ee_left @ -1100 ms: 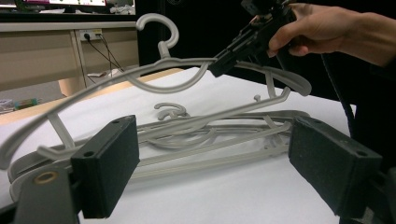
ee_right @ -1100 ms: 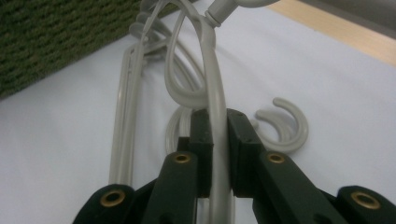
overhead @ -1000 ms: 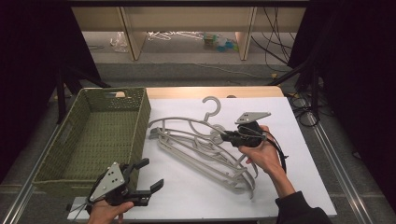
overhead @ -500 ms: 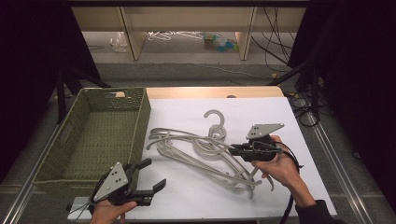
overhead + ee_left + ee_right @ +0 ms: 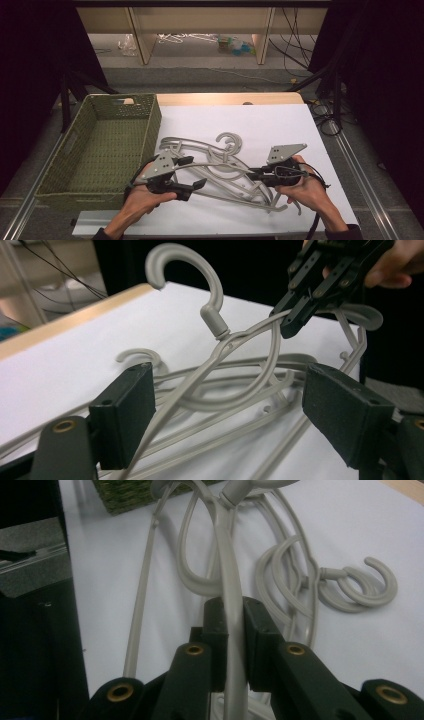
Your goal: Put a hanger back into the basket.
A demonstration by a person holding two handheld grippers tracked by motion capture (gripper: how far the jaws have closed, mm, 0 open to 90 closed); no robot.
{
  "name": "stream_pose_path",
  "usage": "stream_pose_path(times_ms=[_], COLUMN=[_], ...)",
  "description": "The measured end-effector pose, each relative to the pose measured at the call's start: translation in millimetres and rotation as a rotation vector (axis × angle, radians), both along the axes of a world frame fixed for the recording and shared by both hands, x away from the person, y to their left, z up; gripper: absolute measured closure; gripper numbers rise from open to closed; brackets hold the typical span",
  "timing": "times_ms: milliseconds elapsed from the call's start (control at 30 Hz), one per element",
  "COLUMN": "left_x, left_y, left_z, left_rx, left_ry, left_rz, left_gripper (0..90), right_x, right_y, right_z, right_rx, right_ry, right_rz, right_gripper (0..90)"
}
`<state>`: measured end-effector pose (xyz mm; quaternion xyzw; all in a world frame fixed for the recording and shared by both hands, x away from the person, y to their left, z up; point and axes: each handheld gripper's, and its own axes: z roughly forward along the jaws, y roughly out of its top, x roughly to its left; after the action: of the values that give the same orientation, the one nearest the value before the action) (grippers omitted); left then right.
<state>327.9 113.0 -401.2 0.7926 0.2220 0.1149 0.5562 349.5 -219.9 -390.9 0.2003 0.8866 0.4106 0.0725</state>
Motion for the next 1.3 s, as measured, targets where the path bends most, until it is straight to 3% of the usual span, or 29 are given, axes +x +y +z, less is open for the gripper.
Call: stream_pose_path(times_ms=[100,133,367,433,500,667,867,967,1000,1033,1100,1167,1233,1300], left_x=[5.4,10.9,20.4,21.2,21.9,19.1,9.7,5.5,5.0,5.4,8.6,11.5,13.2,17.6], left_y=[-6.0,-11.4,-18.4,-19.3,-21.0,-23.8,-24.2,-25.2,-24.4,-23.7,-18.7,-12.6,-8.7,-0.2], left_z=[0.0,-0.7,-4.0,-5.1,-5.8,-6.7,0.8,3.8,4.1,3.8,4.4,5.5,6.9,10.8], left_rx=[0.033,0.031,0.105,0.112,0.142,0.174,0.208,0.231,0.231,0.210,0.225,0.222,0.225,0.211], left_ry=[0.011,0.056,0.123,0.114,0.136,0.119,0.110,0.115,0.118,0.151,0.160,0.181,0.188,0.206], left_rz=[-0.006,-0.023,-0.087,-0.102,-0.155,-0.188,-0.221,-0.226,-0.211,-0.181,-0.167,-0.119,-0.102,-0.056], left_gripper=[26.3,28.0,43.8,44.7,52.3,69.5,75.9,79.2,80.7,81.3,81.5,81.3,81.3,81.3], right_x=[-3.5,-4.8,-11.4,-12.3,-14.6,-15.7,-15.3,-14.1,-14.2,-14.0,-13.2,-14.9,-15.5,-19.0], right_y=[1.6,1.9,5.8,7.0,10.0,12.7,12.2,11.2,11.1,10.6,7.8,4.9,3.3,-2.1], right_z=[1.5,2.3,7.3,7.6,8.4,7.2,4.8,5.0,5.1,5.9,10.3,17.1,20.2,26.9], right_rx=[0.005,0.006,0.005,0.006,0.002,-0.010,-0.006,-0.026,-0.037,-0.029,-0.032,-0.054,-0.046,-0.009], right_ry=[-0.003,-0.006,-0.019,-0.021,-0.023,-0.018,-0.015,-0.027,-0.034,-0.047,-0.056,-0.093,-0.108,-0.116], right_rz=[0.022,0.031,0.086,0.093,0.121,0.151,0.176,0.156,0.136,0.091,0.037,-0.030,-0.058,-0.133], right_gripper=[82.4,82.4,82.4,82.4,82.3,82.3,79.9,75.0,69.2,61.6,57.4,49.3,47.4,41.4])
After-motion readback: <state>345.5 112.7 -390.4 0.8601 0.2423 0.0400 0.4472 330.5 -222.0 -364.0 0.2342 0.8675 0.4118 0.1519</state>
